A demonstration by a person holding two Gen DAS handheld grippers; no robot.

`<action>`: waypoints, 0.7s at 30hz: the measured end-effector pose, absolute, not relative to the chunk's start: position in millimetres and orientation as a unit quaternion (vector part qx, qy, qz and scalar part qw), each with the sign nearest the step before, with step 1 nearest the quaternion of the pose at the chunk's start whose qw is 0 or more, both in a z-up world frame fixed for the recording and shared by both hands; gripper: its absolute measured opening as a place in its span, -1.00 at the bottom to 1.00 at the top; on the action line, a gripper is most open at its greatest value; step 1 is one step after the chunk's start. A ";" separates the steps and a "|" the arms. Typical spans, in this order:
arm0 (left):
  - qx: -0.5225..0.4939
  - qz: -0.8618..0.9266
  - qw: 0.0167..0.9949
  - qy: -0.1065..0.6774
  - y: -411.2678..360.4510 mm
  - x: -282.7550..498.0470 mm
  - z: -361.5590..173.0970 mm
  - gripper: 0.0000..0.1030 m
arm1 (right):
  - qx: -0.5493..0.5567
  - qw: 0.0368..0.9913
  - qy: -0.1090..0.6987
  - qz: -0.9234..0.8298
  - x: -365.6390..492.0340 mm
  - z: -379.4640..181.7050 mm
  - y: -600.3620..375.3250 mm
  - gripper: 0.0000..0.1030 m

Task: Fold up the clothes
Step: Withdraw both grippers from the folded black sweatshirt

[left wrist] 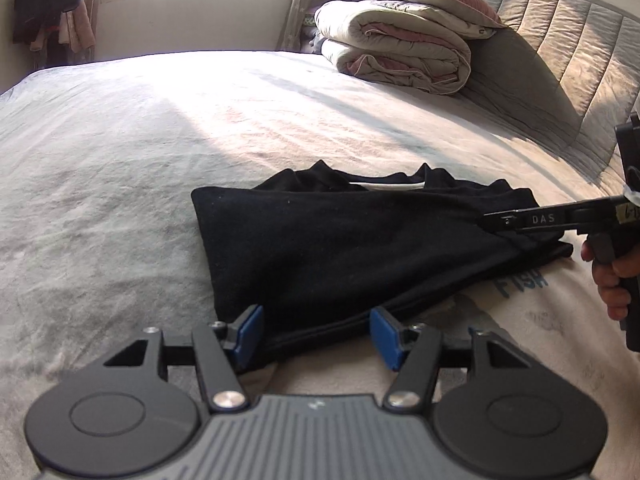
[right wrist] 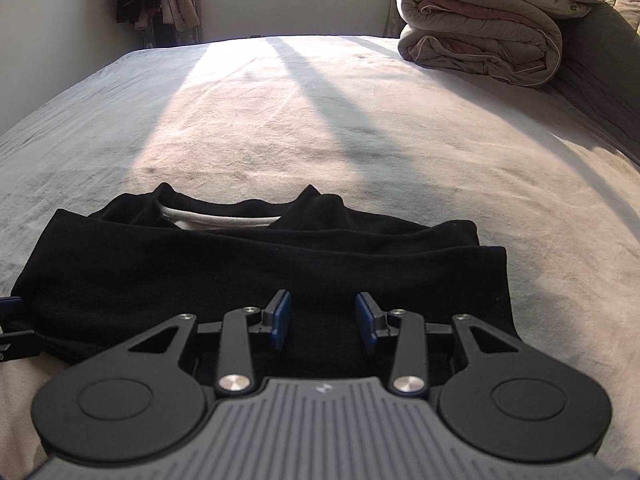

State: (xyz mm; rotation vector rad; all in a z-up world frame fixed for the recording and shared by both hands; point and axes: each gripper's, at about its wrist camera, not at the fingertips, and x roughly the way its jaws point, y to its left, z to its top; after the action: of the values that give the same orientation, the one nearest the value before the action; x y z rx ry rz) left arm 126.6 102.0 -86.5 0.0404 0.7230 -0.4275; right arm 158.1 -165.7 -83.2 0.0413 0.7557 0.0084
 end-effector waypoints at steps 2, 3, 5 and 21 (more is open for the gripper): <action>0.044 -0.204 0.912 0.354 95.3 125.4 -89.2 0.32 | 0.035 0.930 0.367 0.001 161.1 -87.4 -172.0 -0.14; 0.055 -0.204 0.911 0.354 91.6 124.4 -90.5 0.40 | 0.037 0.930 0.366 -0.003 163.7 -87.6 -172.3 -0.14; 0.077 -0.205 0.911 0.350 86.6 121.2 -92.2 0.44 | 0.034 0.930 0.365 -0.010 169.8 -87.0 -171.0 -0.11; 0.089 -0.204 0.910 0.350 80.6 118.6 -90.1 0.45 | 0.016 0.935 0.354 -0.018 133.7 -73.8 -180.6 -0.01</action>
State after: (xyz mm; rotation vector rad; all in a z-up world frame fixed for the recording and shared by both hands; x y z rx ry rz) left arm 118.6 80.6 -90.1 0.1840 0.7220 -0.4199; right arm 133.7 -180.6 -73.8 0.0329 0.7233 -0.0368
